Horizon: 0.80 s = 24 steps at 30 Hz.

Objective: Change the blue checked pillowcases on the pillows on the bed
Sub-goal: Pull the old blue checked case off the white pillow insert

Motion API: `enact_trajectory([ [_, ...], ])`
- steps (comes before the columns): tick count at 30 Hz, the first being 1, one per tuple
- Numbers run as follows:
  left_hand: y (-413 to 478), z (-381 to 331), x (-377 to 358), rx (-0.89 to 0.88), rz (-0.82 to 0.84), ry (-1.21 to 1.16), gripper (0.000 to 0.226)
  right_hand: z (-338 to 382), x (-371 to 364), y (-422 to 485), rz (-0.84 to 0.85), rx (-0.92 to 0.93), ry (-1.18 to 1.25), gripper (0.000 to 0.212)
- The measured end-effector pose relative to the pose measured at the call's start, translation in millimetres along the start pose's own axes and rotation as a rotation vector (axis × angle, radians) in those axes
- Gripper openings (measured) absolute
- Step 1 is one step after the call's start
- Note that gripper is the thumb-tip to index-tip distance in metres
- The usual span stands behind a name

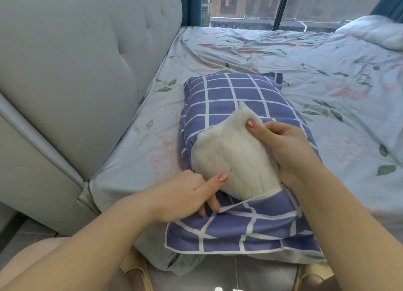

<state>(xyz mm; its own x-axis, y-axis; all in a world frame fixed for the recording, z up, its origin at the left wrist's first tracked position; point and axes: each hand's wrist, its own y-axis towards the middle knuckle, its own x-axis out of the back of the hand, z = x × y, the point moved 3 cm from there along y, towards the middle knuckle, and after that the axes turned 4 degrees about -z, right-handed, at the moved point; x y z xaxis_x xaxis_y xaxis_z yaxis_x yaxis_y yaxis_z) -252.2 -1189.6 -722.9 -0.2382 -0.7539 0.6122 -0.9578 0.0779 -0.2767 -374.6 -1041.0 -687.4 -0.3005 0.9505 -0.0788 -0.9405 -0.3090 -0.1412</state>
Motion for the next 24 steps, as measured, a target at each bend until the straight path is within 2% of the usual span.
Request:
enact_trajectory([
  [3, -2, -10, 6, -0.222, -0.178, -0.194, 0.073, 0, -2, -3, 0.053, -0.003, -0.027, 0.027],
  [6, -6, -20, 15, -0.360, -0.429, -0.336, 0.042, -5, 0, -5, 0.087, -0.021, -0.018, 0.029],
  [8, -6, -25, 22, -0.399, -0.607, -0.246, 0.031, -8, -3, -9, 0.150, -0.043, 0.006, 0.027],
  [9, -5, -27, 24, -0.416, -0.645, -0.141, 0.034, -9, -4, -11, 0.182, -0.047, 0.022, 0.025],
  [11, 1, -29, 21, -0.426, -0.607, -0.040, 0.047, -10, -5, -13, 0.223, -0.036, 0.035, 0.021],
  [13, 8, -30, 16, -0.409, -0.554, -0.077, 0.055, -9, -1, -14, 0.250, -0.021, 0.027, 0.017],
  [18, 25, -30, 6, -0.372, -0.628, 0.110, 0.063, -6, 17, -20, 0.298, -0.061, 0.110, 0.026],
  [20, 31, -29, 5, -0.392, -0.643, 0.226, 0.061, -6, 29, -21, 0.192, 0.028, 0.016, 0.026],
  [22, 36, -26, 5, -0.426, -0.657, 0.305, 0.061, -2, 43, -23, 0.043, 0.188, -0.196, 0.015],
  [24, 40, -24, 7, -0.431, -0.686, 0.316, 0.060, 1, 57, -26, -0.015, 0.294, -0.323, 0.020],
])
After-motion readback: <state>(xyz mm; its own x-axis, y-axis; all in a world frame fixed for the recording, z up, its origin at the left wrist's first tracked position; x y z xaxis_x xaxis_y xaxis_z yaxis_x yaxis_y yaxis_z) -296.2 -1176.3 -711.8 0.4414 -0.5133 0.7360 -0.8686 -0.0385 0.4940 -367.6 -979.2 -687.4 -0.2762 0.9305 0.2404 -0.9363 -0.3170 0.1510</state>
